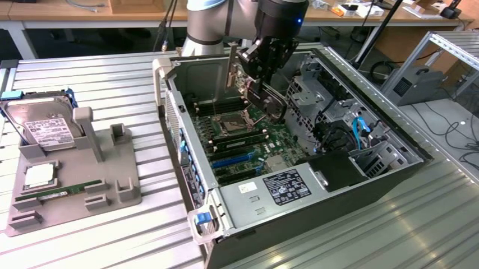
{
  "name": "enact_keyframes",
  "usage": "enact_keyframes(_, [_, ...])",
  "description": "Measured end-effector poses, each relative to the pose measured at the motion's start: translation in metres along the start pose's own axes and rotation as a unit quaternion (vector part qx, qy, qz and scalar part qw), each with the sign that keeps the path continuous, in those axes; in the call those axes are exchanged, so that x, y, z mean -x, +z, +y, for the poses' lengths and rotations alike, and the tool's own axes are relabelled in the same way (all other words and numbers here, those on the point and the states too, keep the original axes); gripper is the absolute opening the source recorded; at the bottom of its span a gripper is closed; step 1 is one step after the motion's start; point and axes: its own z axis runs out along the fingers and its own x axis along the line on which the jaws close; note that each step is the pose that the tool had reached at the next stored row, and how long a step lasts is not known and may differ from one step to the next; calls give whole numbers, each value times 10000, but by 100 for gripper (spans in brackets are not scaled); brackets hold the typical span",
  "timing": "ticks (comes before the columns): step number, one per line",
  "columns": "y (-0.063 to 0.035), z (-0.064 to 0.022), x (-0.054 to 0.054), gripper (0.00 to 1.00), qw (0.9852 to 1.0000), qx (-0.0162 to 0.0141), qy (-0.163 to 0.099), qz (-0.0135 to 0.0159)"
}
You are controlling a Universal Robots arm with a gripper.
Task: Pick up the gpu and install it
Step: 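Insert the gpu into the slot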
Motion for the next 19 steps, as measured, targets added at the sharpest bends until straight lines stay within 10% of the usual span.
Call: enact_keyframes(19, [0,0,0,27,9981,15,-619,-2])
